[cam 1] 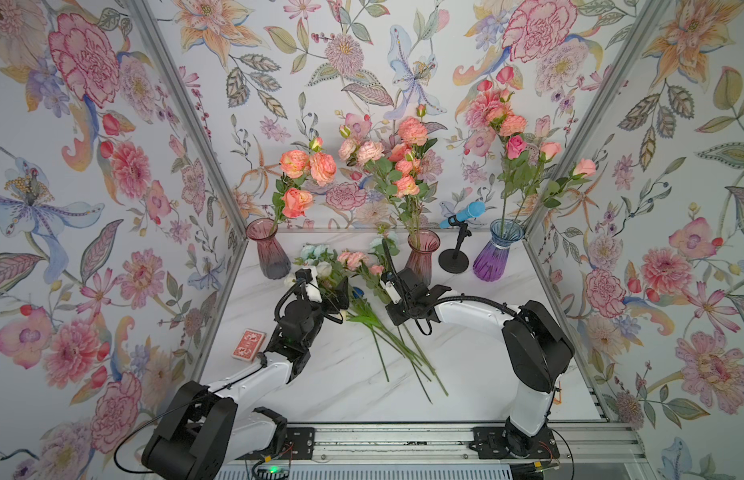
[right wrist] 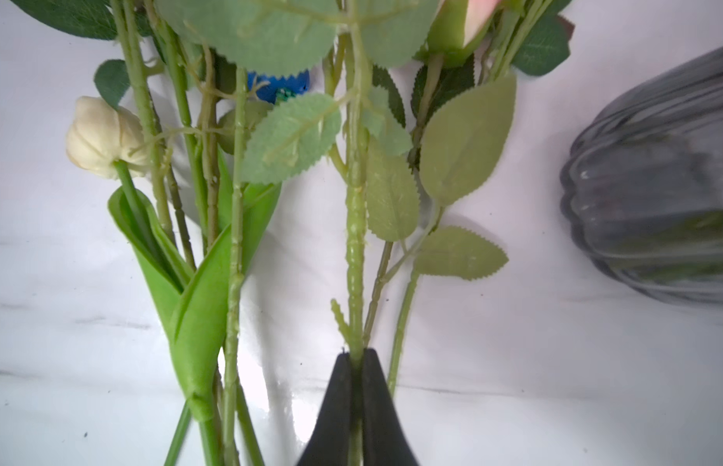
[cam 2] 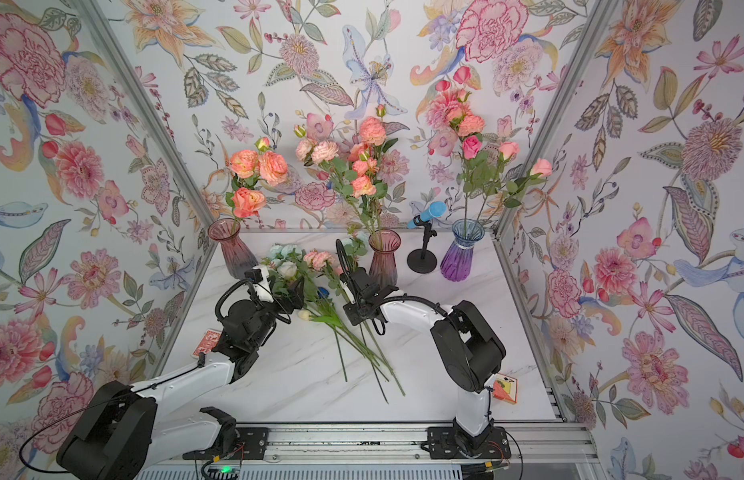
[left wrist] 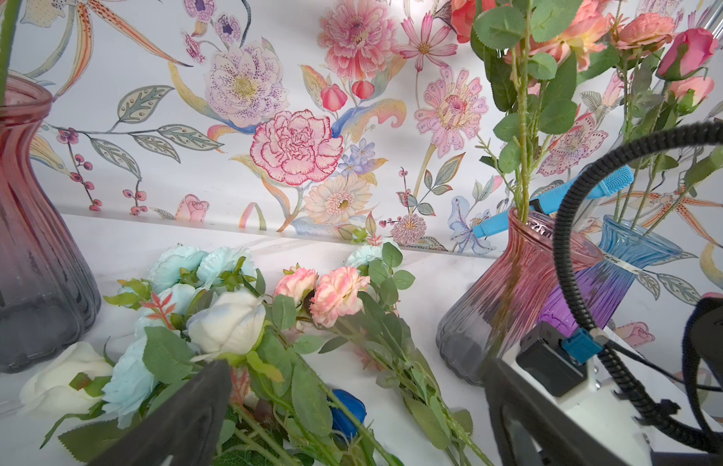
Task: Place the pink flowers into the vase
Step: Pick up the flower at the center of the board.
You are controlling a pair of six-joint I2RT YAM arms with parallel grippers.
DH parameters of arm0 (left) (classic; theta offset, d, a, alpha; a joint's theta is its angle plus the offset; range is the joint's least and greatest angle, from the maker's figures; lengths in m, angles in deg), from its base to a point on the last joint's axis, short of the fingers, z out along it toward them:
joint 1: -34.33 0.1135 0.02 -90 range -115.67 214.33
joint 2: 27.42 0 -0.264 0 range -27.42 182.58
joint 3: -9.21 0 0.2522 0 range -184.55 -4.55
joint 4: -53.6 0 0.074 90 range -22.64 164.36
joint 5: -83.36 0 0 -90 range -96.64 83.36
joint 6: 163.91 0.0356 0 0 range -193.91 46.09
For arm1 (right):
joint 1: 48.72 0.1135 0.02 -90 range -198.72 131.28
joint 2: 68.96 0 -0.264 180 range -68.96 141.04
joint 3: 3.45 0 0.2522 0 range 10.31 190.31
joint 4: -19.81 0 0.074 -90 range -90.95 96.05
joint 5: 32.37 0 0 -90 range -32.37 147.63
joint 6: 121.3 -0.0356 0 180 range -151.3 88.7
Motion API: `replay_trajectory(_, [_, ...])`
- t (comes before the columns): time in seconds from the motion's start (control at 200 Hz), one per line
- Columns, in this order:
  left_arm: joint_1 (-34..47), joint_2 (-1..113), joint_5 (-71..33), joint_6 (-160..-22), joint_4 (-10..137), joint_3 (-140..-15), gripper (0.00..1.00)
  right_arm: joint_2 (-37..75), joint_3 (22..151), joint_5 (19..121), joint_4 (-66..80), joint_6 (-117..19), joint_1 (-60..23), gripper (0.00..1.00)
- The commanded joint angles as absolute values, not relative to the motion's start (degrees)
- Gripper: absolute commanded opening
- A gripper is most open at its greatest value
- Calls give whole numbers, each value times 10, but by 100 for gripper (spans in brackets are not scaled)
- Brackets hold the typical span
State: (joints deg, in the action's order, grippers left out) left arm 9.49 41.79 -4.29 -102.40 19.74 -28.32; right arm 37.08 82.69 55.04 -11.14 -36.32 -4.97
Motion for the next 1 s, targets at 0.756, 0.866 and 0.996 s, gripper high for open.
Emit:
replay_trajectory(0.756, [93, 392, 0, -1050, 200, -263, 100, 327, 759, 555, -114, -338, 4, 5])
replay_trajectory(0.866, [93, 392, -3, -1053, 199, -263, 100, 332, 753, 557, -115, -342, 1, 4])
replay_trajectory(0.996, [93, 397, -17, -1069, 204, -268, 100, 309, 755, 558, -113, -349, -2, 3])
